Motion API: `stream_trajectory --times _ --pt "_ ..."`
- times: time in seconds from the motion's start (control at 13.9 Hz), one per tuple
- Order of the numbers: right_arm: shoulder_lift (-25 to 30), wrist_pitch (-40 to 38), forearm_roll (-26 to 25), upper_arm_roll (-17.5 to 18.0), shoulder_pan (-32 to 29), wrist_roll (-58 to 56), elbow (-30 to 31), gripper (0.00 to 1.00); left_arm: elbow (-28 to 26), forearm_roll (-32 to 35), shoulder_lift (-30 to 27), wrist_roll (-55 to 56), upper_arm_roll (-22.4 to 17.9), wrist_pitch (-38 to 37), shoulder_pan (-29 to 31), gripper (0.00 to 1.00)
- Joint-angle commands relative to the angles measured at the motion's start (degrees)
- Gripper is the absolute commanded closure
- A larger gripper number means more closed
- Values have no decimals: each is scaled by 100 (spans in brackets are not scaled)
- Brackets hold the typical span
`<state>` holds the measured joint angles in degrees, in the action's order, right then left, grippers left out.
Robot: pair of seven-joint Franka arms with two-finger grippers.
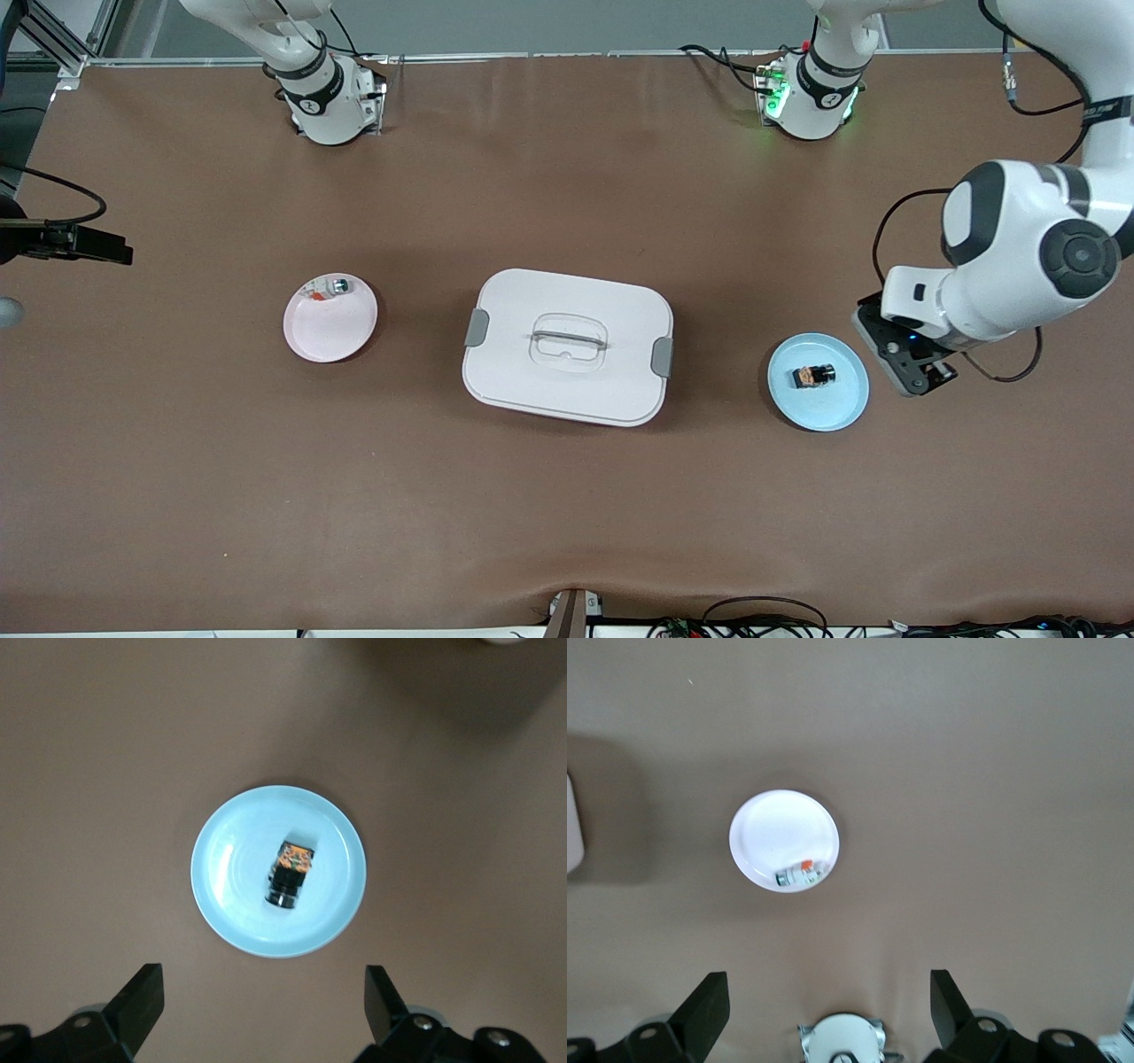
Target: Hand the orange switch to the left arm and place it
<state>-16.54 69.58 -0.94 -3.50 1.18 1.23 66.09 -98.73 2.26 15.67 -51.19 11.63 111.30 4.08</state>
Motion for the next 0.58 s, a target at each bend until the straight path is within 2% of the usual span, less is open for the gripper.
stream_trajectory --times 0.0,0.14,0.5 --pt "1318 1001 199 86 -92 62 1877 0 274 90 -265 862 -3 -669 14 0" --pt "1522 1224 199 86 -83 62 2188 0 415 72 -458 1556 -3 -942 14 0" --pt "1514 1268 208 95 -83 62 2145 0 846 37 -722 3674 50 -1769 -12 0"
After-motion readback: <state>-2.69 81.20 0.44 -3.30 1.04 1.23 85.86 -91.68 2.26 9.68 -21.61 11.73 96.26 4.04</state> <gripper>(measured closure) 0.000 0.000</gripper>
